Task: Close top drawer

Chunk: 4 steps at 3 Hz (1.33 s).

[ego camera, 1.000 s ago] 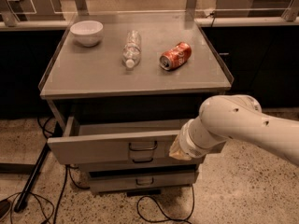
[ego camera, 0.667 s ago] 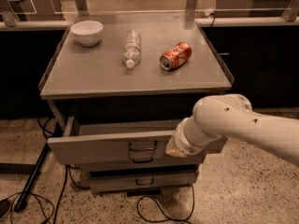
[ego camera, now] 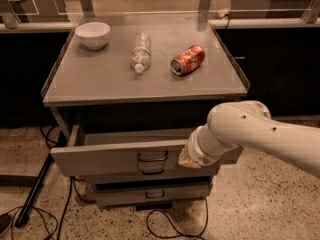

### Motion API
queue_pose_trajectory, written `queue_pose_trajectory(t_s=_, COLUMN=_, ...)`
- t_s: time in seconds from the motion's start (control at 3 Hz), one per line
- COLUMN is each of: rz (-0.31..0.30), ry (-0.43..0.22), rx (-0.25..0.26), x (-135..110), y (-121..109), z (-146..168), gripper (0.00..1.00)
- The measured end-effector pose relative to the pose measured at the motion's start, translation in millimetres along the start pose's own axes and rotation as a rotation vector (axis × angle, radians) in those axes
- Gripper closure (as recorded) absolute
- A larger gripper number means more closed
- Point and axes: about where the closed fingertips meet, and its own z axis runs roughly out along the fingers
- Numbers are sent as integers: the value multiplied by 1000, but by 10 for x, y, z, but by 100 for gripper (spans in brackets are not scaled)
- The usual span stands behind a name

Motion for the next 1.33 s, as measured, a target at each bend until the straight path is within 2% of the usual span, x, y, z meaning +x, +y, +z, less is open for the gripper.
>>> queue_pose_trajectory(t_s=0.67, rz=0, ry=0, rx=0, x=0, y=0, z=0, gripper=0)
queue_pose_trajectory(t_s=1.0, rz=0, ry=0, rx=0, x=0, y=0, z=0, gripper=0)
queue_pose_trajectory(t_s=1.33, rz=0, ry=0, rx=0, x=0, y=0, z=-1, gripper=17)
